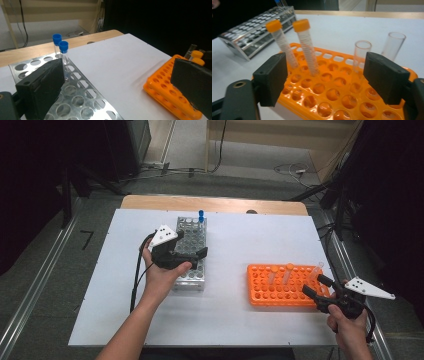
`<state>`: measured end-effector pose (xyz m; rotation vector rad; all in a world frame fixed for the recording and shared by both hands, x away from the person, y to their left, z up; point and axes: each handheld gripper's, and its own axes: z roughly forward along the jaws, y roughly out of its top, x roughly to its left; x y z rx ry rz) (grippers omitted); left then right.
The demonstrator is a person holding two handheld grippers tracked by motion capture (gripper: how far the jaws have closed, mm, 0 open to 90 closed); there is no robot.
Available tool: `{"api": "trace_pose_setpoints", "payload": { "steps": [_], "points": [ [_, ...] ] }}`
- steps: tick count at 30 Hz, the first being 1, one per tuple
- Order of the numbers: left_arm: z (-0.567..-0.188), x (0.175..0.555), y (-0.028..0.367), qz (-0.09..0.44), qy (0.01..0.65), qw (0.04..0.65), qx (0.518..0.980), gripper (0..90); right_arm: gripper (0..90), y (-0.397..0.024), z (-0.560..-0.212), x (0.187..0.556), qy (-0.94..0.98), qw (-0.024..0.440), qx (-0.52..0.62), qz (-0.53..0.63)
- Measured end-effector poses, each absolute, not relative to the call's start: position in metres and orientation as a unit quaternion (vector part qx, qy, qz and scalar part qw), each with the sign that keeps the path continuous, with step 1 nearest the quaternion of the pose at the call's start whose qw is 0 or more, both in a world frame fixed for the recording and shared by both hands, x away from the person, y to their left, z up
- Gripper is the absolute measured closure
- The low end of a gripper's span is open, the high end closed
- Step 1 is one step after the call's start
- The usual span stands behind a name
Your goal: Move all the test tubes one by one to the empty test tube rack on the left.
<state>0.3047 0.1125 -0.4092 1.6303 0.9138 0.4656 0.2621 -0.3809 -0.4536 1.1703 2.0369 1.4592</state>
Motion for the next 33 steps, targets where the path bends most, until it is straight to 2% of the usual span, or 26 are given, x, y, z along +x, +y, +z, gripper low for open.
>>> {"api": "trace_pose_setpoints", "payload": {
  "steps": [14,22,26,33],
  "points": [
    [-0.42,0.258,0.109,0.19,0.376,0.578,0.699,0.0,46.6,-0.378,-0.478,0.285,0.72,0.214,0.476,0.458],
    [-0.429,0.247,0.107,0.182,0.378,0.569,0.707,0.0,55.2,-0.372,-0.483,0.289,0.718,0.232,0.482,0.446],
    [-0.433,0.245,0.106,0.176,0.38,0.566,0.71,0.0,58.3,-0.369,-0.485,0.288,0.717,0.256,0.48,0.436],
    [-0.435,0.245,0.102,0.172,0.379,0.564,0.714,0.0,71.6,-0.366,-0.485,0.287,0.713,0.271,0.485,0.428]
  ]
}}
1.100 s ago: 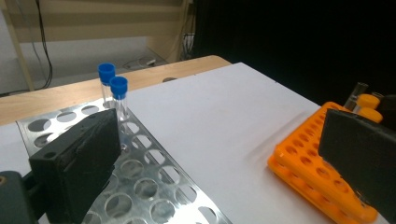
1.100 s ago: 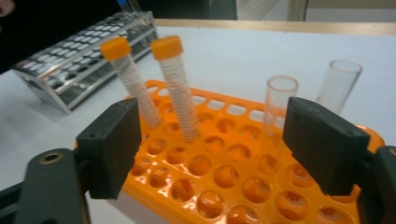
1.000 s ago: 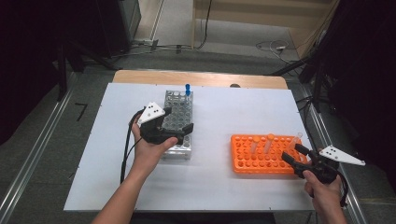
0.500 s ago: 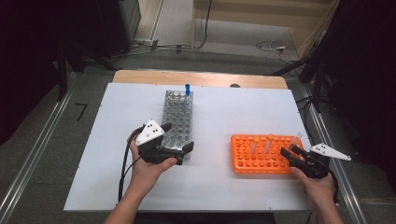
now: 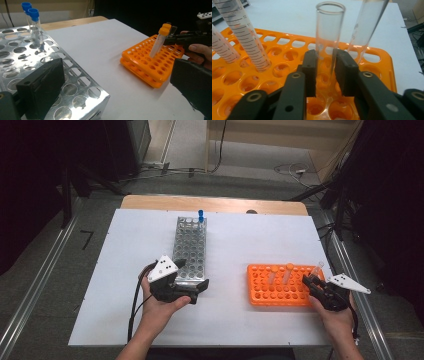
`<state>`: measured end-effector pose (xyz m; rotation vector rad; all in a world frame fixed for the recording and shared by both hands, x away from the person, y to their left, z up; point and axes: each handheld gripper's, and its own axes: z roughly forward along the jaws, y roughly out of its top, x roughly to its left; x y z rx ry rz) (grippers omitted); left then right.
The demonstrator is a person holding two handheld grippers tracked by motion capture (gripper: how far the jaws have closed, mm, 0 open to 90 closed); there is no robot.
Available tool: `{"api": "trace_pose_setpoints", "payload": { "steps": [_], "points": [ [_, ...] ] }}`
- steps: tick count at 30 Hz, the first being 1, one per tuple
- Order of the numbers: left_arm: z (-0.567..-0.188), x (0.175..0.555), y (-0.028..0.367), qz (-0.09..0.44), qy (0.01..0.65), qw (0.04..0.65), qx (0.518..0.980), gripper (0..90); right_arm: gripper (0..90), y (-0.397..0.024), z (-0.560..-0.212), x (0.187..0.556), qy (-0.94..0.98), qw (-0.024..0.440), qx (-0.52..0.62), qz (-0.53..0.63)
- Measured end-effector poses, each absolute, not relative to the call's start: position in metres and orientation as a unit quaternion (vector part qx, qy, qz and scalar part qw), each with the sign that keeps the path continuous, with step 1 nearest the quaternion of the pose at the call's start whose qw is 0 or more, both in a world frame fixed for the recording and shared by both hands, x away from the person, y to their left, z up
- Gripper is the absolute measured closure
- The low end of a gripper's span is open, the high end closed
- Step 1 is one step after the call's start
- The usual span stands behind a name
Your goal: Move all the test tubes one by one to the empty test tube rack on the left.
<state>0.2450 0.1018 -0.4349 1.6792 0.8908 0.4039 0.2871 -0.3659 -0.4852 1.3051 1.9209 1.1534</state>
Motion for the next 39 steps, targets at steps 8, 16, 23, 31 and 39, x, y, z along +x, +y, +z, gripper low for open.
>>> {"api": "trace_pose_setpoints", "payload": {
  "steps": [8,16,23,31,39],
  "points": [
    [-0.436,0.245,0.1,0.169,0.378,0.563,0.715,0.0,73.1,-0.367,-0.484,0.287,0.711,0.267,0.482,0.437],
    [-0.436,0.245,0.099,0.167,0.376,0.563,0.716,0.0,73.4,-0.37,-0.473,0.281,0.698,0.276,0.477,0.458],
    [-0.436,0.244,0.097,0.167,0.374,0.564,0.717,0.0,73.4,-0.37,-0.461,0.272,0.691,0.289,0.466,0.471],
    [-0.434,0.242,0.096,0.166,0.37,0.565,0.719,0.0,73.4,-0.365,-0.45,0.262,0.693,0.276,0.453,0.489],
    [-0.433,0.241,0.093,0.165,0.363,0.566,0.722,0.1,73.4,-0.351,-0.44,0.249,0.705,0.257,0.423,0.508]
  ]
}}
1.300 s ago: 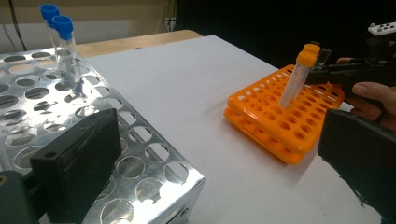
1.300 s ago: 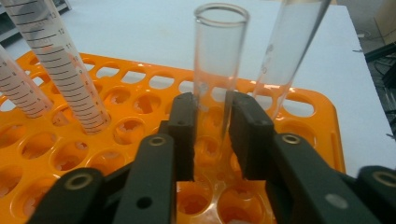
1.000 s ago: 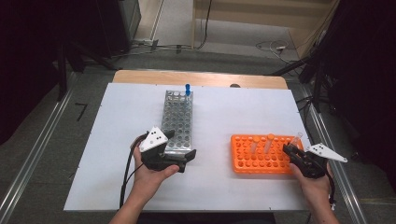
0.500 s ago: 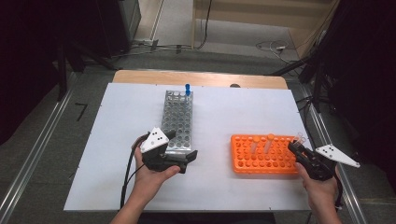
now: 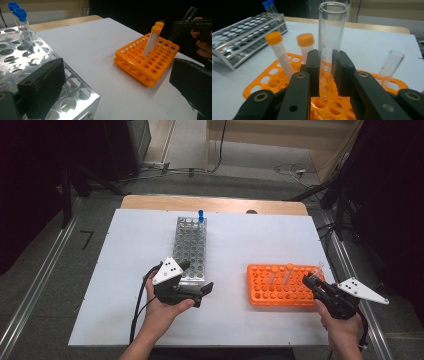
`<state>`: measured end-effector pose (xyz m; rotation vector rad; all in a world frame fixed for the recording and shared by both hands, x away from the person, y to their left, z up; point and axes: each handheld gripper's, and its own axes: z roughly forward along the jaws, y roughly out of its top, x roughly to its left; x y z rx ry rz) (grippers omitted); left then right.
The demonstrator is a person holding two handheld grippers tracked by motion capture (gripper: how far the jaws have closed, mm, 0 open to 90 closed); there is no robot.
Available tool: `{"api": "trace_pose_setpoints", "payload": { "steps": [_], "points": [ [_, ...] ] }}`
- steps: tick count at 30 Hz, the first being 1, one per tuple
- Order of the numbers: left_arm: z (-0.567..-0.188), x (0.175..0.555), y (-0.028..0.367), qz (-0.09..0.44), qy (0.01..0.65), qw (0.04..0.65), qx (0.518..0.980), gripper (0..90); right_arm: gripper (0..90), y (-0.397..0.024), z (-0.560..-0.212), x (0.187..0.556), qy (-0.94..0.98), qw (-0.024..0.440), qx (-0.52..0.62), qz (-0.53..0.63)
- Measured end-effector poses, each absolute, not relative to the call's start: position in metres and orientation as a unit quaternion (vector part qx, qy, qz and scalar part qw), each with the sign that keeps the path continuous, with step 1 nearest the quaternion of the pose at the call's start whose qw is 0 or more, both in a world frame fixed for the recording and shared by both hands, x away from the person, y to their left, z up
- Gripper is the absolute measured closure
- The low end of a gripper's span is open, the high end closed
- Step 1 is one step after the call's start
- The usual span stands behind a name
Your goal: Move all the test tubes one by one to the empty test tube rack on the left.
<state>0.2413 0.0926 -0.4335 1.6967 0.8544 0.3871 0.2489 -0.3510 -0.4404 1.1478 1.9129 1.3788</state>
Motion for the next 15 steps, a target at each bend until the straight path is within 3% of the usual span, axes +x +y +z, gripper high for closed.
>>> {"api": "trace_pose_setpoints", "payload": {
  "steps": [15],
  "points": [
    [-0.431,0.237,0.083,0.158,0.348,0.568,0.729,0.3,73.4,-0.323,-0.433,0.235,0.73,0.217,0.373,0.53]
  ]
}}
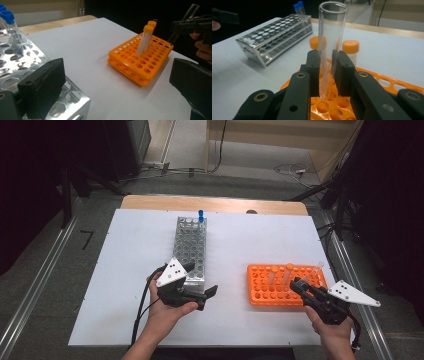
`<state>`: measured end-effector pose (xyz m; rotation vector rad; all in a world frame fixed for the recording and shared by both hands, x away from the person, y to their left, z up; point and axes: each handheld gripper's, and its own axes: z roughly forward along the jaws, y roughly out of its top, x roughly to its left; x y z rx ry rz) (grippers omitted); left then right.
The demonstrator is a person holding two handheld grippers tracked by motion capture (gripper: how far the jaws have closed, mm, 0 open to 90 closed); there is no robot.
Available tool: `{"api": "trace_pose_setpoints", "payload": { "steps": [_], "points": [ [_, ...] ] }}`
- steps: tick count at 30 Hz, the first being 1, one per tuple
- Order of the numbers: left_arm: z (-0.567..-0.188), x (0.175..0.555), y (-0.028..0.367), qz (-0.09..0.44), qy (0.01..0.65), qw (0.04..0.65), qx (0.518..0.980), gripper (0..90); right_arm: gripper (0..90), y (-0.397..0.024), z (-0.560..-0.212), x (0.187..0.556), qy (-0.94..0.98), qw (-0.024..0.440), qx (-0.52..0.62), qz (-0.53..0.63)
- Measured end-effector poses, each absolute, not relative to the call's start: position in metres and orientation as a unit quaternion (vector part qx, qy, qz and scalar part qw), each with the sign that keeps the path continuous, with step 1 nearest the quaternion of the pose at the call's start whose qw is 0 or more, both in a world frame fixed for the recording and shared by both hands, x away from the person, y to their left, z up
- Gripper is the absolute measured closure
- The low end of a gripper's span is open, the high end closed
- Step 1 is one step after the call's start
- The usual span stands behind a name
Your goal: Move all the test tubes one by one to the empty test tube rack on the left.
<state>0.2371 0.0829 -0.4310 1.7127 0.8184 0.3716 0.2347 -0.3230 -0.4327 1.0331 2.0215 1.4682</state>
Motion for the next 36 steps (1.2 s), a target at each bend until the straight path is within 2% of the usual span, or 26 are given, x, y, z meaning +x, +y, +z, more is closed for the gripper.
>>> {"api": "trace_pose_setpoints", "payload": {
  "steps": [36],
  "points": [
    [-0.42,0.222,0.05,0.133,0.3,0.587,0.74,1.4,73.6,-0.241,-0.443,0.218,0.788,0.137,0.287,0.528]
  ]
}}
